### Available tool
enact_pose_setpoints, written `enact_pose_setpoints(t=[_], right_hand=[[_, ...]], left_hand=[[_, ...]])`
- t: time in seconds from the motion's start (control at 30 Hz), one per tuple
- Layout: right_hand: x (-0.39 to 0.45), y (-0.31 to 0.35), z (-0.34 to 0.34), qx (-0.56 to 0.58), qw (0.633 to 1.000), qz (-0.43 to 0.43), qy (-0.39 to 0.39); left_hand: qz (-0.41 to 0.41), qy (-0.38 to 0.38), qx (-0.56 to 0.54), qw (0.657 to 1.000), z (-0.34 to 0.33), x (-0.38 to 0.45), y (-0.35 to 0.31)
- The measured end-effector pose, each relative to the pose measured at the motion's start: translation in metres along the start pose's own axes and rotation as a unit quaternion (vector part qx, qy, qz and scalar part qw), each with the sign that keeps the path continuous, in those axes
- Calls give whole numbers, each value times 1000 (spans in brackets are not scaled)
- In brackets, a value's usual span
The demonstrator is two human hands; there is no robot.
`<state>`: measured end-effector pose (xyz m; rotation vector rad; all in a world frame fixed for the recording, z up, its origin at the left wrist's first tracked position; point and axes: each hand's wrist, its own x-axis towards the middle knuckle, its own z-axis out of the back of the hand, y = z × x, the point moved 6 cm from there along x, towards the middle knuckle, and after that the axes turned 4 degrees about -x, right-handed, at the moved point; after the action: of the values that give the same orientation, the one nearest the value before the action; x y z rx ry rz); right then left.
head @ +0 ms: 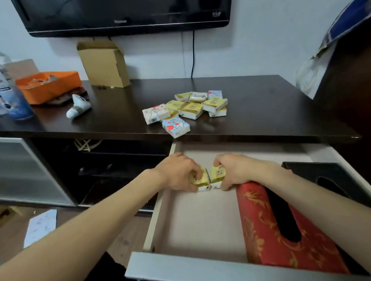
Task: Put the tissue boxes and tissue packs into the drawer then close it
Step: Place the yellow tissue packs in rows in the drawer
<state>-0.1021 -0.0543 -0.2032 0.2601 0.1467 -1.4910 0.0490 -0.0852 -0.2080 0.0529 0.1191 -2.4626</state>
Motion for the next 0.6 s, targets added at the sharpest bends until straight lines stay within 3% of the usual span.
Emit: enact_pose_setpoints(t=[0.6], right_hand=[[10,6,-4,-48,998,16,37]], left_hand=[[-42,-32,-8,999,-2,7,1]])
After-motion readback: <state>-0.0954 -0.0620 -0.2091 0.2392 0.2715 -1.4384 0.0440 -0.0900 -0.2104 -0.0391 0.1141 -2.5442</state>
